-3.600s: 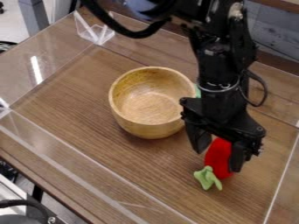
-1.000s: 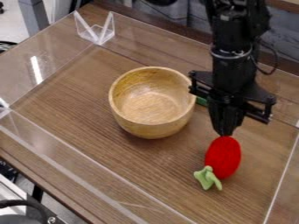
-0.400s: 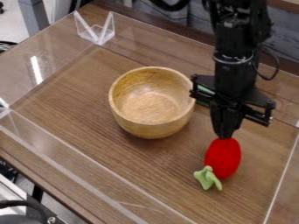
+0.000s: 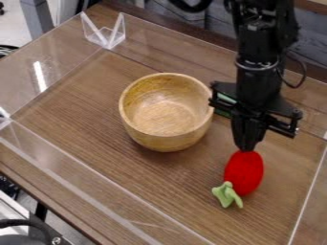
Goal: Move the red fruit to the right
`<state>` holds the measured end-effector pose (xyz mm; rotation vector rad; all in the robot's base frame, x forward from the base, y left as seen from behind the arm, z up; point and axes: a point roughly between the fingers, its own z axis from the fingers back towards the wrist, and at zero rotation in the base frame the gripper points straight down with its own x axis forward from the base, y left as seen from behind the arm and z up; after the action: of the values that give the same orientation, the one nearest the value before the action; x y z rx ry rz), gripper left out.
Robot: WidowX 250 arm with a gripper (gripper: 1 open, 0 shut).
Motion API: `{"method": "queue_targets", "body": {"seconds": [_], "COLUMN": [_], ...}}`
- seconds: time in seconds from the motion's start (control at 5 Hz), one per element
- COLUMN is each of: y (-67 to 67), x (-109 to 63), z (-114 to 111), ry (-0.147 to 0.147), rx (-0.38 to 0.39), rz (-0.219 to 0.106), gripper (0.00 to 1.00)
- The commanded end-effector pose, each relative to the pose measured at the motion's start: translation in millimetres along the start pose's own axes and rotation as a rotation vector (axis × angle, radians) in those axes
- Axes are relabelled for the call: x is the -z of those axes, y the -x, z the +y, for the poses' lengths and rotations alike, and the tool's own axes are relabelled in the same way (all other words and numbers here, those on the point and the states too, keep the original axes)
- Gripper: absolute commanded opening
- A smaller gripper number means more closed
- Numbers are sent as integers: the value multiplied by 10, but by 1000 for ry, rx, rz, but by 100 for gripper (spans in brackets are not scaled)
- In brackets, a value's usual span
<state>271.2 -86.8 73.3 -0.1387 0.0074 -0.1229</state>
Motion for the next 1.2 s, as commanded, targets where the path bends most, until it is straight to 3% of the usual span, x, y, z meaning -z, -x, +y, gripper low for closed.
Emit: {"method": "queue_targets", "body": {"seconds": [0.0, 0.2, 0.4, 1.0], "y": [-137, -136, -159, -195], "x": [-141, -68, -96, -49], "z": [-8, -2, 11, 43], "ry": [0, -4, -9, -19], "rx": [2, 4, -1, -5], "rz": [-56, -37, -41, -24], "gripper": [0, 100, 0, 0]}}
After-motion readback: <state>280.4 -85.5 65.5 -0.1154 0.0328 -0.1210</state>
